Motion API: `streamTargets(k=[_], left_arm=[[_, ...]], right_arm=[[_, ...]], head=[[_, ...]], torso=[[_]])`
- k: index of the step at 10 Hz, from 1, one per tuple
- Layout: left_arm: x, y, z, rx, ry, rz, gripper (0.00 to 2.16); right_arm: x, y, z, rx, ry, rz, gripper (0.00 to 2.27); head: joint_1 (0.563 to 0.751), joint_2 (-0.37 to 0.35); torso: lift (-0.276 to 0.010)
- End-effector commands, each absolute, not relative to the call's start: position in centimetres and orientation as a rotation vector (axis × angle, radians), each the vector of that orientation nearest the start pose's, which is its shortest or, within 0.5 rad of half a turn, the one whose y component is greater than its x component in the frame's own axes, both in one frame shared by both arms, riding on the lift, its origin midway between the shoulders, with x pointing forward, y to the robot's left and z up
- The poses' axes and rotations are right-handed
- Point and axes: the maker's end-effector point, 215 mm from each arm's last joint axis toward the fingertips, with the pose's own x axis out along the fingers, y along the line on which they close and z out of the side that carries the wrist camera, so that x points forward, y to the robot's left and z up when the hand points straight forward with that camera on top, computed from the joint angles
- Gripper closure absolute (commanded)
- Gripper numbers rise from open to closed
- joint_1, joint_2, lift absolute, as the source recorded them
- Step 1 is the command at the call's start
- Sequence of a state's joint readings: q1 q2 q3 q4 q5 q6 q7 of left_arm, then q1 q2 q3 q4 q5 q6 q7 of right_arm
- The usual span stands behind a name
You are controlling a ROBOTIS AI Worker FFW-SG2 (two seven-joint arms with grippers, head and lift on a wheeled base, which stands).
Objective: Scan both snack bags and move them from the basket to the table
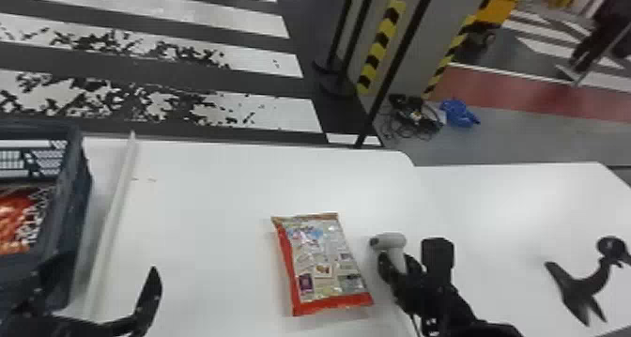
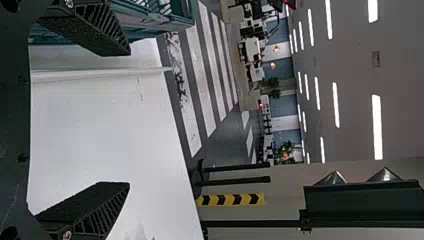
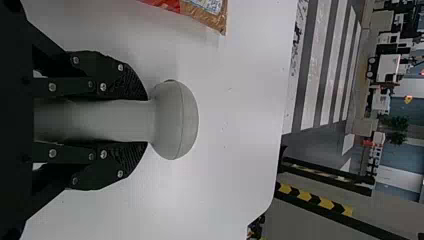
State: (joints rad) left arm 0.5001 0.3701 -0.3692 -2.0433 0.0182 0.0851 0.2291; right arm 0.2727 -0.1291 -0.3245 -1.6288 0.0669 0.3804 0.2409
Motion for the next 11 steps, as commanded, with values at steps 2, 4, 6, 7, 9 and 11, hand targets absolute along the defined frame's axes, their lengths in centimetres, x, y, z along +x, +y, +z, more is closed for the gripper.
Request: streamTargets(k=[2, 4, 6, 7, 9, 11], left_arm=[[39.8, 12.0, -40.0, 0.173, 0.164, -0.259, 0.06], [39.8, 12.0, -40.1, 0.174, 0.166, -0.260, 0.06], [39.8, 12.0, -40.2, 0.174, 0.167, -0.257, 0.06], [39.9, 12.1, -40.4, 0.176, 0.170, -0.257, 0.06], [39.8, 12.2, -40.7, 0.177, 0.174, -0.257, 0.06], [39.8, 12.3, -40.9, 0.180, 0.177, -0.255, 0.06]], right_arm=[[43.1, -42.0, -52.1, -0.131, 0.563, -0.100, 0.01], [42.6, -40.6, -47.9, -0.108, 0.499, -0.082, 0.04], [41.4, -38.0, -43.7, -0.088, 0.458, -0.041, 0.06], [40.4, -36.4, -43.6, -0.044, 0.515, -0.004, 0.06], [38.4, -33.6, -45.3, 0.072, 0.635, 0.077, 0.06], [38.5, -32.6, -45.7, 0.168, 0.677, 0.127, 0.07]], head=[[0.695, -0.350], [0.695, -0.350], [0.695, -0.350], [0.695, -0.350], [0.695, -0.323], [0.695, -0.297]], torso=[[-0.098], [-0.098], [-0.098], [-0.098], [-0.098], [-0.098]])
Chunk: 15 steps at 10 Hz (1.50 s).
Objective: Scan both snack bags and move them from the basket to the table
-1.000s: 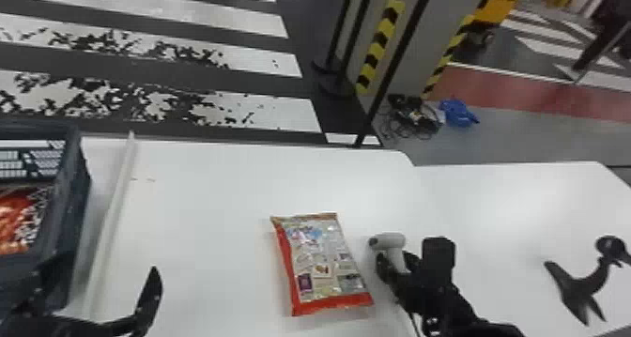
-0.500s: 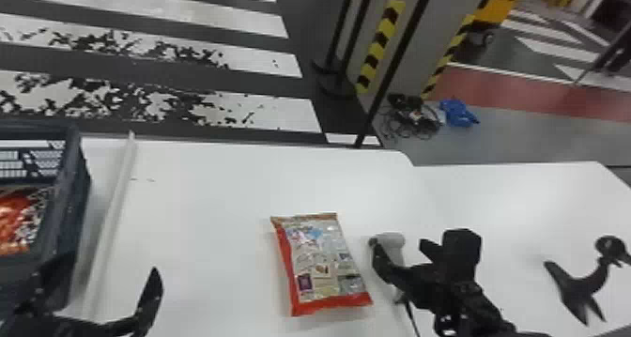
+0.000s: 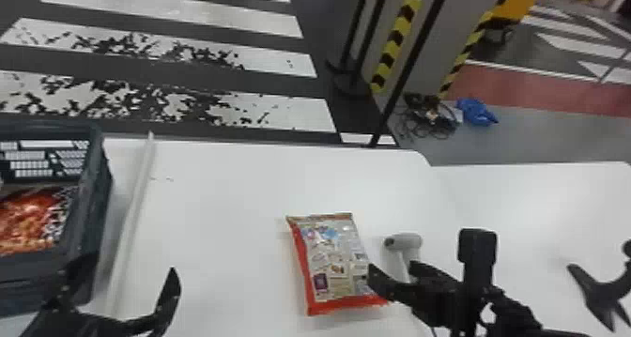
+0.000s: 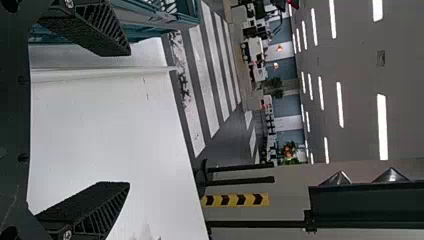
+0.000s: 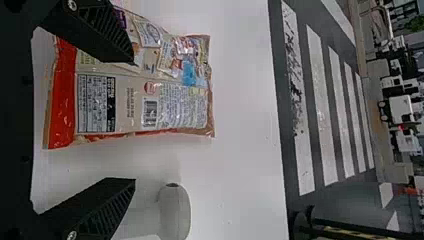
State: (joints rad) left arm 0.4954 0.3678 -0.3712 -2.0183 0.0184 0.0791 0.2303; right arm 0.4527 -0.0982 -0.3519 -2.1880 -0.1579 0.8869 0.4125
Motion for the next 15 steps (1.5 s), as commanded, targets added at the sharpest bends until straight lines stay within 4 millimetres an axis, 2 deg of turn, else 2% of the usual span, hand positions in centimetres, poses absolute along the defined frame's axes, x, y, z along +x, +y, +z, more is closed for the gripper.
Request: streamTargets(k=[1, 6, 9, 12, 15], left_arm=[[39.7, 12.3, -41.1, 0.181, 0.180, -0.257, 0.06], [39.7, 12.3, -40.9, 0.175, 0.165, -0.257, 0.07], [39.6, 12.2, -40.7, 0.175, 0.161, -0.259, 0.07], [39.6, 12.2, -40.8, 0.177, 0.163, -0.262, 0.07], [39.6, 12.2, -40.6, 0.183, 0.161, -0.261, 0.07]], right_arm=[[38.8, -31.8, -46.1, 0.218, 0.694, 0.164, 0.07], [41.6, -30.2, -48.8, 0.343, 0.738, 0.250, 0.07], [43.2, -31.2, -49.1, 0.285, 0.706, 0.262, 0.07], [42.9, -32.0, -50.6, 0.289, 0.731, 0.252, 0.07], [42.8, -31.8, -51.6, 0.315, 0.755, 0.266, 0.07]], head=[[0.695, -0.292], [0.695, -0.253], [0.695, -0.245], [0.695, -0.261], [0.695, -0.268]], torso=[[-0.098], [-0.098], [-0.098], [-0.098], [-0.098]])
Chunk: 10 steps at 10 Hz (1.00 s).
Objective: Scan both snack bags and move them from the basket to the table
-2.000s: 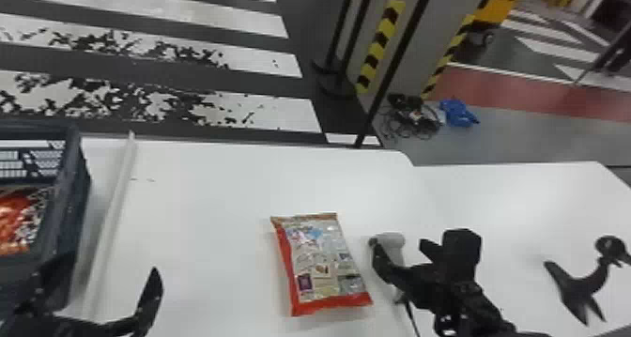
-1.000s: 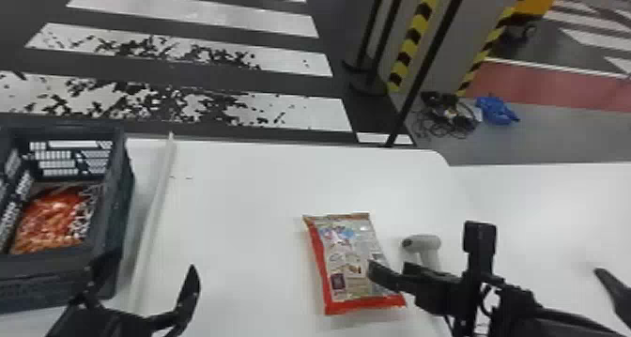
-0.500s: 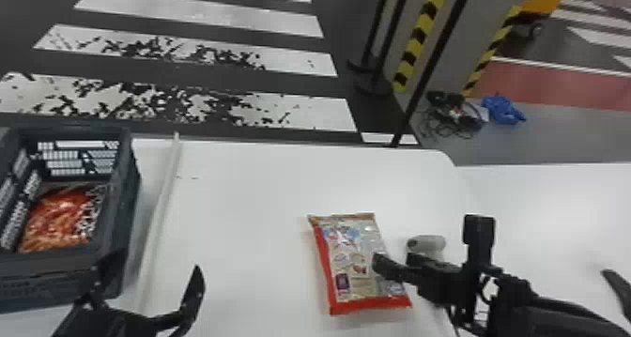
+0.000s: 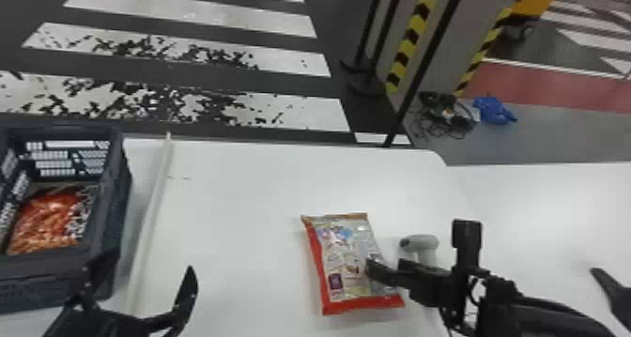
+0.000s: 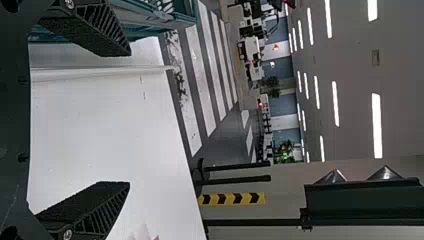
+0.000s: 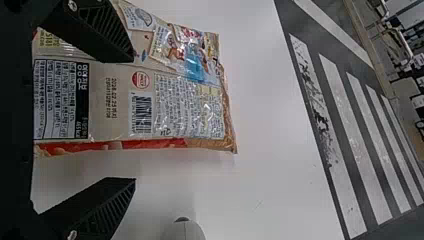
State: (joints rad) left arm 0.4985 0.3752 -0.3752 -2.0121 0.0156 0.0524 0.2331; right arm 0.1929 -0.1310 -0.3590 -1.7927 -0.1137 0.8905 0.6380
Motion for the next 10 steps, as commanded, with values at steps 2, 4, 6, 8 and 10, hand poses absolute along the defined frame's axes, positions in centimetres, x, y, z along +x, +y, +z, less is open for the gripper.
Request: streamTargets(k=[2, 4, 6, 8, 10], left_arm=[[39.7, 12.3, -40.9, 0.185, 0.168, -0.259, 0.07], [39.7, 12.2, -41.0, 0.183, 0.169, -0.258, 0.07], [39.5, 11.7, -41.1, 0.184, 0.171, -0.263, 0.07], [39.4, 11.7, -41.1, 0.185, 0.168, -0.258, 0.07], [39.4, 11.5, -40.9, 0.187, 0.164, -0.255, 0.07]], right_arm=[[41.6, -30.4, -52.5, 0.372, 0.804, 0.303, 0.27], [41.2, -30.0, -53.3, 0.401, 0.836, 0.315, 1.69], [41.5, -30.5, -52.6, 0.403, 0.807, 0.310, 2.25], [41.7, -30.6, -51.7, 0.387, 0.779, 0.315, 2.25], [42.0, -30.3, -49.8, 0.400, 0.731, 0.333, 2.25]], head=[[0.695, -0.260], [0.695, -0.245], [0.695, -0.247], [0.695, -0.257], [0.695, -0.259]], torso=[[-0.098], [-0.098], [-0.098], [-0.098], [-0.098]])
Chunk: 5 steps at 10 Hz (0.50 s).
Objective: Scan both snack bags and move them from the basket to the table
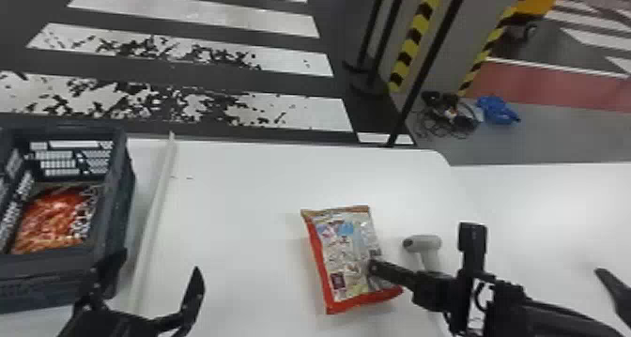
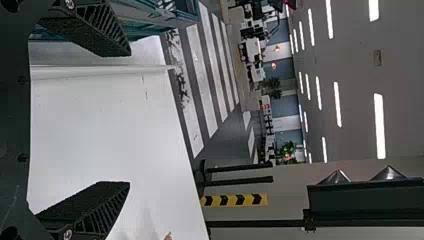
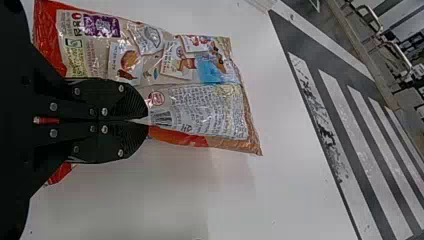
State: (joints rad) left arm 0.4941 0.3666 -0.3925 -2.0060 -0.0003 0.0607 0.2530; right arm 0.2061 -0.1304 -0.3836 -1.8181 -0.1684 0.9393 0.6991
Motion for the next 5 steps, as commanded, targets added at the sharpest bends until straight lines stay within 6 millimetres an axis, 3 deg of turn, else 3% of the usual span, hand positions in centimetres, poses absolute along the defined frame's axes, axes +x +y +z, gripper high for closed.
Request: streamTargets(k=[1, 3, 5], left_arm=[[39.5, 11.6, -40.9, 0.188, 0.164, -0.253, 0.07], [39.8, 11.6, -40.9, 0.181, 0.164, -0.250, 0.07], [39.9, 11.4, -41.3, 0.171, 0.172, -0.250, 0.07]], right_arm=[[42.2, -30.3, -47.6, 0.428, 0.702, 0.345, 2.25], [42.5, -31.1, -43.5, 0.434, 0.660, 0.338, 2.25], [46.8, -34.9, -39.8, 0.389, 0.554, 0.247, 2.25]], head=[[0.695, -0.258], [0.695, -0.256], [0.695, -0.267]], torso=[[-0.098], [-0.098], [-0.098]])
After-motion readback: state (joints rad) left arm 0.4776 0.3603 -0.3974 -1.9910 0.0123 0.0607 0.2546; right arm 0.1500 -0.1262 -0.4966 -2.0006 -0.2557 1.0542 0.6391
